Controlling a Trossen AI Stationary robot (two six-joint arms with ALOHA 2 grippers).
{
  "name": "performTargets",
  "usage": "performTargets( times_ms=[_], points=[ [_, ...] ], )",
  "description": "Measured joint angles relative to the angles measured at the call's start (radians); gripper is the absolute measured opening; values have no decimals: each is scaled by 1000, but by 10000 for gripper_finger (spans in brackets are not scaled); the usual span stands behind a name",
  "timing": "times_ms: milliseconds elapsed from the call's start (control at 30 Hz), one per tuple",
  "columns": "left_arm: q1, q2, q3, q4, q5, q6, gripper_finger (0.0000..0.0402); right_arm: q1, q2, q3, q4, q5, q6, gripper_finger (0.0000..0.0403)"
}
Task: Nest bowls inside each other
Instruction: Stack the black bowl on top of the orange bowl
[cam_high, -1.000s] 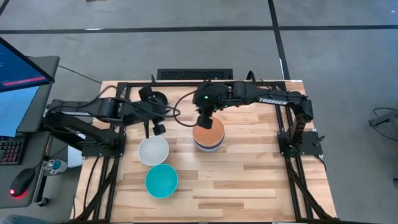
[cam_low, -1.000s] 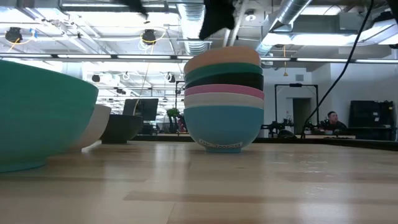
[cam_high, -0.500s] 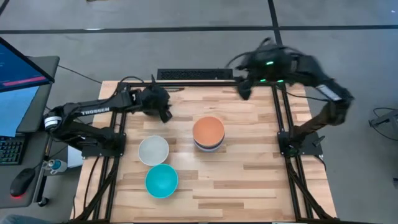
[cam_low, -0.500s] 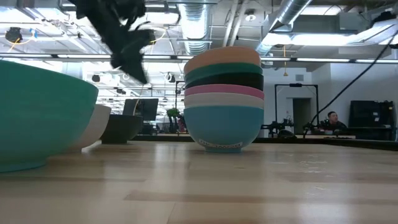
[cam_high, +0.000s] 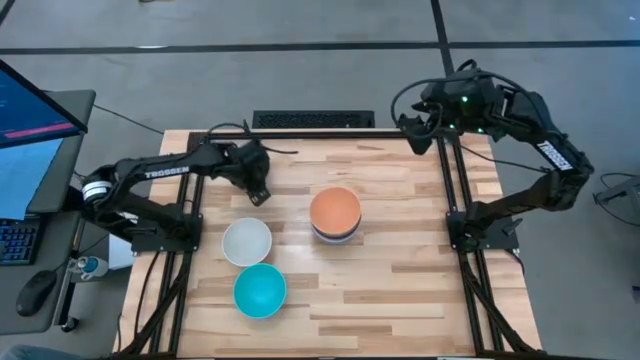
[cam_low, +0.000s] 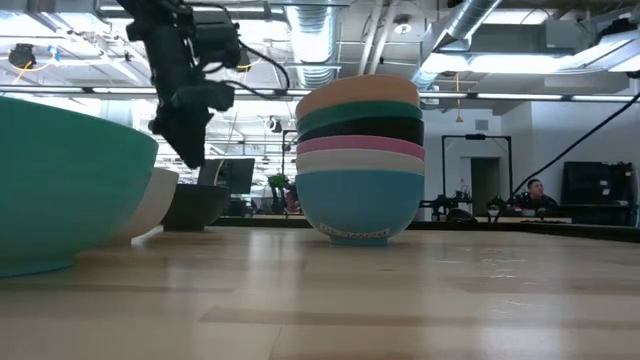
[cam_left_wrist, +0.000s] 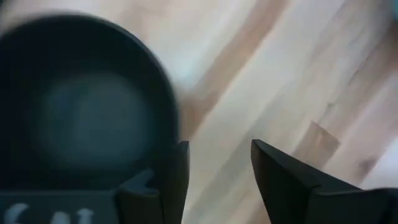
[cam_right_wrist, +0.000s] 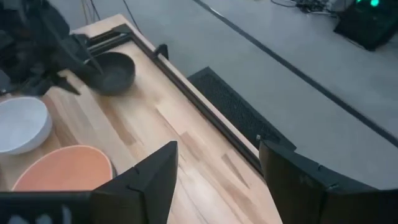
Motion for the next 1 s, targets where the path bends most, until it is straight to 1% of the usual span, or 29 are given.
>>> performTargets(
  times_ms=[100, 200, 333, 433, 533, 667, 767, 867, 1000],
  points=[
    [-34, 44, 0, 9, 6, -31, 167, -17, -1, -8, 1, 0, 11, 250],
    [-60, 81, 0, 10, -50, -30, 168, -24, 1, -10, 2, 0, 20, 250],
    [-66, 119, 0, 9, -119, -20, 168, -24, 2, -10, 2, -1, 37, 250],
    [-72, 119, 10, -3, -109, -36, 168, -24, 2, -10, -4, -1, 47, 250],
    [-94, 102, 73, -20, -93, -49, 168, -24, 2, -10, -11, -1, 47, 250],
    [-117, 99, 202, -77, -136, -49, 168, -35, 2, -10, -11, -3, 45, 250],
    [-92, 102, 251, -109, -169, -35, 168, -47, 2, -10, -11, -3, 39, 250],
    [-50, 110, 251, -150, -160, -33, 167, -56, 2, -10, -11, -3, 34, 250],
    [-22, 144, 251, -218, -157, -34, 167, -59, 2, -10, -11, -4, 18, 250]
  ],
)
